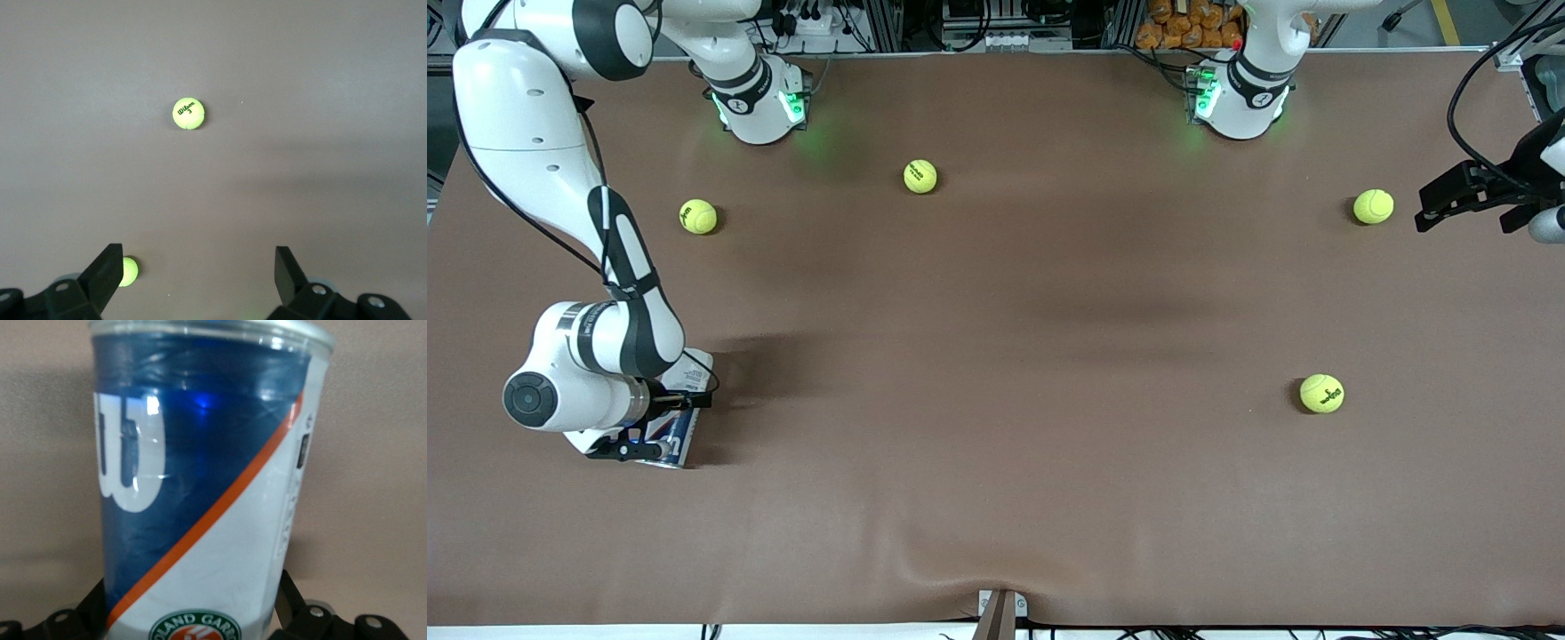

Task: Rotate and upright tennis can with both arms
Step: 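Lift the can with the right gripper and carry it toward table center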

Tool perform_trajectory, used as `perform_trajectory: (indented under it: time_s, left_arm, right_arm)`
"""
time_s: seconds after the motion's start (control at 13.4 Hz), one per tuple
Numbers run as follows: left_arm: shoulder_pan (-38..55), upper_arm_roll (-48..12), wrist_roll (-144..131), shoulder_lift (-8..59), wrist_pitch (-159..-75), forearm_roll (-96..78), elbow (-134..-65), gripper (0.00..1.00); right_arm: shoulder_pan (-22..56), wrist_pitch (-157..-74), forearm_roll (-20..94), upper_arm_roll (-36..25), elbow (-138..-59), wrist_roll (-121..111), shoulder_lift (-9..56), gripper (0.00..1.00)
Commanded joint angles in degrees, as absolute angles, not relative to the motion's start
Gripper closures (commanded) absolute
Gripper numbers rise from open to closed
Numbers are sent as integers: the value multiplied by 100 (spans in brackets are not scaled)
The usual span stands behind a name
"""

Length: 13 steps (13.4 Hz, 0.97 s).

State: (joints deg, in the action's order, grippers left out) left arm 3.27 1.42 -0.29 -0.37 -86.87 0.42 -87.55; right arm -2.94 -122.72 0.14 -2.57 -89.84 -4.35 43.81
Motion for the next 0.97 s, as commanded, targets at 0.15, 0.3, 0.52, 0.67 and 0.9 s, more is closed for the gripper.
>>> perform_trajectory:
  time_s: [0.15, 0.3, 0.52, 0.67, 0.9]
  left_arm:
    - [308, 141, 88, -26, -8666, 105, -8728, 0]
    - [308, 141, 79, -26, -8675, 105, -8728, 0]
    - [299, 141, 79, -26, -8675, 105, -8728, 0]
    - [308, 141, 79, -26, -8675, 105, -8736, 0]
    - [316, 141, 79, -26, -8675, 105, -8736, 0]
  right_arm:
    - [-290, -12305, 53, -229, -8974, -606, 4386, 17]
    - [-281, -12278, 53, -229, -8947, -764, 4377, 19]
    - [-168, -12252, 53, -229, -8912, -1088, 4263, 18]
    - [43, -12156, 53, -220, -8799, -1466, 4131, 17]
    - [211, -12085, 70, -45, -8588, -2851, 4087, 17]
